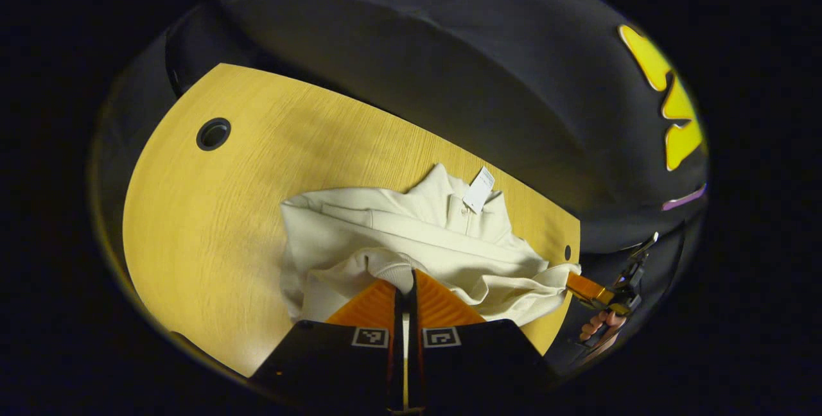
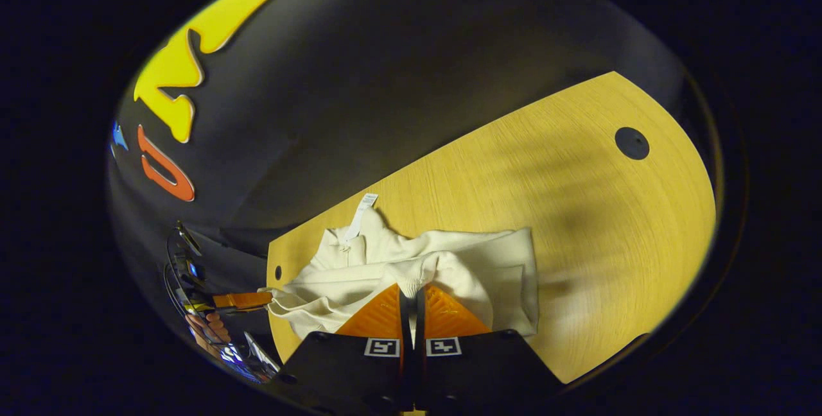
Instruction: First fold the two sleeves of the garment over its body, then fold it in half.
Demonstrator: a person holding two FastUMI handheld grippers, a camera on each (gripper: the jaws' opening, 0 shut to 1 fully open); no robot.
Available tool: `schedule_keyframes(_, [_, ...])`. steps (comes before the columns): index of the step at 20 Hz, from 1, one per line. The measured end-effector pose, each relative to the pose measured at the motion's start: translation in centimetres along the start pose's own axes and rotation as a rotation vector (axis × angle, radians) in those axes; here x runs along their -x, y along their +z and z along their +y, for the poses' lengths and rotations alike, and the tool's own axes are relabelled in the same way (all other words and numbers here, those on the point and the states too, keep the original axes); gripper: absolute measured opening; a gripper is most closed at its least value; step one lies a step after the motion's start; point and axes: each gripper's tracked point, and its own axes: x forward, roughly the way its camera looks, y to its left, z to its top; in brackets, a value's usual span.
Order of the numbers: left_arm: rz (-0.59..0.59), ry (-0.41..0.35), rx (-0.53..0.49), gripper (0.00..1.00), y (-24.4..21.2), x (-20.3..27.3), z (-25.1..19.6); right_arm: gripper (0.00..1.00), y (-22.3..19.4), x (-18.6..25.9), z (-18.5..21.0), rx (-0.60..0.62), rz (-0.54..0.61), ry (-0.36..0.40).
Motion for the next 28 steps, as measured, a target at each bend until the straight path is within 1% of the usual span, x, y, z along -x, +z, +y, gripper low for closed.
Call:
schedule_keyframes(1, [-0.019, -0.010, 0.027, 0.12, 0.3, -0.8, 0.4, 0.00, -0.2, -0.8, -0.2, -0.007, -0.002, -0.002])
schedule_keyframes(2, [-0.037, -0.018, 0.052, 0.06, 0.7, -1.3, 0.6, 0.00, -0.2, -1.5, -0.4, -0.014, -0.007, -0.002])
schedule_keyframes(3, [-0.054, -0.031, 0.071, 0.06, 1.0, -1.7, 0.5, 0.00, -0.3, -2.1, -0.3, -0.015, -0.014, -0.003])
schedule_keyframes(5, [-0.091, -0.044, 0.079, 0.10, 1.9, -2.0, 0.5, 0.00, -0.3, -2.9, -0.1, 0.002, -0.031, -0.010])
schedule_keyframes(6, [-0.106, -0.043, 0.073, 0.19, 2.3, -2.1, 0.6, 0.00, -0.2, -3.1, 0.0, 0.020, -0.041, -0.017])
schedule_keyframes(7, [-0.112, -0.042, 0.060, 0.25, 2.3, -2.0, 0.3, 0.02, -0.1, -2.9, -0.1, 0.039, -0.057, -0.028])
schedule_keyframes(8, [-0.119, -0.033, 0.043, 0.38, 2.4, -1.9, 0.2, 0.05, 0.4, -3.4, -0.2, 0.058, -0.085, -0.043])
schedule_keyframes(9, [-0.132, -0.021, 0.029, 0.43, 2.5, -1.9, 0.3, 0.19, 0.7, -3.0, 0.3, 0.063, -0.117, -0.043])
schedule_keyframes(10, [-0.147, -0.013, 0.014, 0.52, 2.7, -1.4, 0.3, 0.34, 1.2, -2.8, 0.7, 0.061, -0.150, -0.043])
schedule_keyframes(11, [-0.170, -0.008, -0.003, 0.57, 2.9, -0.9, 0.2, 0.39, 1.4, -2.1, 0.7, 0.061, -0.167, -0.054])
schedule_keyframes(12, [-0.197, -0.005, -0.020, 0.66, 3.2, -0.2, 0.1, 0.46, 1.6, -1.4, 0.6, 0.064, -0.187, -0.064])
schedule_keyframes(13, [-0.225, -0.006, -0.034, 0.70, 3.4, 0.7, -0.1, 0.48, 1.8, -0.8, 0.7, 0.073, -0.205, -0.072])
schedule_keyframes(14, [-0.256, -0.001, -0.047, 0.80, 3.8, 1.6, -0.2, 0.63, 2.1, -0.1, 0.7, 0.083, -0.226, -0.082])
schedule_keyframes(16, [-0.307, 0.012, -0.078, 0.88, 3.9, 3.3, -0.1, 0.80, 2.3, 1.9, 0.8, 0.106, -0.276, -0.103])
schedule_keyframes(18, [-0.357, 0.028, -0.117, 0.91, 3.8, 5.4, -0.7, 0.92, 2.9, 4.0, 1.7, 0.140, -0.340, -0.123])
schedule_keyframes(19, [-0.383, 0.030, -0.138, 0.91, 3.6, 6.6, -1.2, 0.94, 3.1, 5.2, 2.4, 0.156, -0.371, -0.131])
schedule_keyframes(20, [-0.416, 0.034, -0.155, 0.91, 3.5, 8.2, -1.5, 0.92, 3.1, 6.8, 3.4, 0.177, -0.404, -0.127])
schedule_keyframes(22, [-0.503, 0.031, -0.190, 0.91, 3.6, 12.2, -2.7, 0.93, 3.4, 10.7, 6.0, 0.240, -0.488, -0.118])
schedule_keyframes(23, [-0.553, 0.031, -0.208, 0.91, 3.6, 14.6, -3.2, 0.97, 3.3, 13.1, 7.4, 0.281, -0.531, -0.111])
schedule_keyframes(24, [-0.604, 0.027, -0.231, 0.91, 3.6, 17.1, -4.1, 0.92, 3.2, 15.5, 9.0, 0.324, -0.570, -0.099])
schedule_keyframes(25, [-0.672, 0.027, -0.266, 0.91, 3.7, 20.1, -5.4, 0.93, 2.7, 17.7, 10.8, 0.367, -0.608, -0.092])
schedule_keyframes(26, [-0.744, 0.035, -0.299, 0.92, 3.5, 22.9, -6.5, 0.96, 2.6, 20.1, 12.3, 0.411, -0.654, -0.088])
schedule_keyframes(27, [-0.817, 0.038, -0.329, 0.91, 3.5, 25.4, -7.7, 0.96, 2.5, 22.6, 13.8, 0.449, -0.711, -0.088])
schedule_keyframes(28, [-0.880, 0.039, -0.358, 0.91, 3.1, 27.7, -9.0, 0.93, 2.5, 25.3, 15.5, 0.482, -0.771, -0.086])
